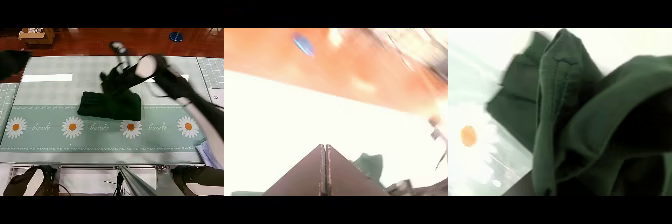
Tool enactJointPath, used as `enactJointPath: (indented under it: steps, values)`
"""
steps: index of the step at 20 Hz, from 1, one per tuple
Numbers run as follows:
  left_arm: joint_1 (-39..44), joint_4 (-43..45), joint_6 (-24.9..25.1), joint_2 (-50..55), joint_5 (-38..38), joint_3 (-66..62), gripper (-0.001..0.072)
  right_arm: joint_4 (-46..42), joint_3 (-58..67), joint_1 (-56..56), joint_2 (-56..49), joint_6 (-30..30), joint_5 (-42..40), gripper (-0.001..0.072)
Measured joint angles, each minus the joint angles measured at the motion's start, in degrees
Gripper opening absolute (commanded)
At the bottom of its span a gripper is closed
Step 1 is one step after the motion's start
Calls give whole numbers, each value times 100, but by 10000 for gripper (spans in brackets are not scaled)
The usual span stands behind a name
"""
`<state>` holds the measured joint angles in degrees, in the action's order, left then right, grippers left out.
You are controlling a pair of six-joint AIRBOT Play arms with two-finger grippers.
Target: Fold the shirts.
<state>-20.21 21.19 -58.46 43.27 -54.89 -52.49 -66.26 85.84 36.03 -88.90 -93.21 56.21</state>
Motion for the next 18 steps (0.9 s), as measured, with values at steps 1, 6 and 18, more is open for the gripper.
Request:
enactJointPath:
  steps: [1,6,18]
  values:
    - [-302,83,-101,-236,-173,7,23,26,0,203,-219,-42,-197,26]
    - [-883,256,-348,-804,-608,13,23,522,0,975,-1185,-229,-1071,360]
    - [-824,737,-431,-688,-754,17,24,-179,2,-599,160,-291,-1110,461]
